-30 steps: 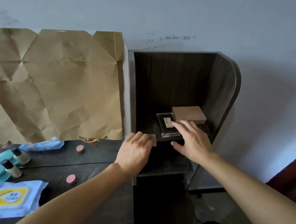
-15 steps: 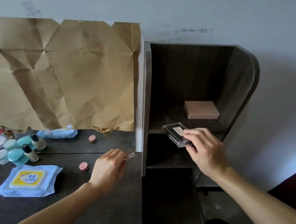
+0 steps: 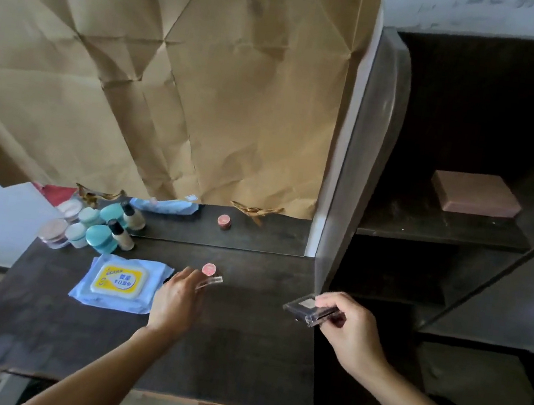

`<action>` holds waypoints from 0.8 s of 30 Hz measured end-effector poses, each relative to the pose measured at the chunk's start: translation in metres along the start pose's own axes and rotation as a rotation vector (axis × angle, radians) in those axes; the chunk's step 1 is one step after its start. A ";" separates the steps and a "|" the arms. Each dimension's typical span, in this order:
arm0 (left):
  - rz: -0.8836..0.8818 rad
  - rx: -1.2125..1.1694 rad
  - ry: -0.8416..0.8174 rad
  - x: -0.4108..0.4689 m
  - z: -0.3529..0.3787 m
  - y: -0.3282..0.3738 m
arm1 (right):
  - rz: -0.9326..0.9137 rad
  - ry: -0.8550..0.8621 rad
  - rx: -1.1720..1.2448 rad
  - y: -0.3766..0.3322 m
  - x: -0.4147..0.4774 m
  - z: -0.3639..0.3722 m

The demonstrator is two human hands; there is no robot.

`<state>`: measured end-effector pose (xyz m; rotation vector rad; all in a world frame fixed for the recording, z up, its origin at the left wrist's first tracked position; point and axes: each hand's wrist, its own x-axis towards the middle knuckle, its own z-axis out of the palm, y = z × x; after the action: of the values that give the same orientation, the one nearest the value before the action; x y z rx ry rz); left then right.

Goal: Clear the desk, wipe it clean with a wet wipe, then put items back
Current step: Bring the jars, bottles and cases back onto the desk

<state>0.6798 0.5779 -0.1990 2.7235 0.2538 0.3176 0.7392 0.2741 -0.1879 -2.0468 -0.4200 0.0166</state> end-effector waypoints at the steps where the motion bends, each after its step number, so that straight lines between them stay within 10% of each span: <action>1: -0.036 -0.007 -0.001 0.003 -0.002 -0.013 | 0.077 -0.026 0.043 -0.001 0.006 0.016; 24: 0.071 -0.207 -0.267 0.136 0.074 -0.186 | 0.813 -0.030 -0.004 0.059 0.169 0.190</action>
<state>0.8047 0.7504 -0.3139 2.5359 0.0465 -0.0030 0.8791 0.4603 -0.3046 -2.0916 0.4147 0.5347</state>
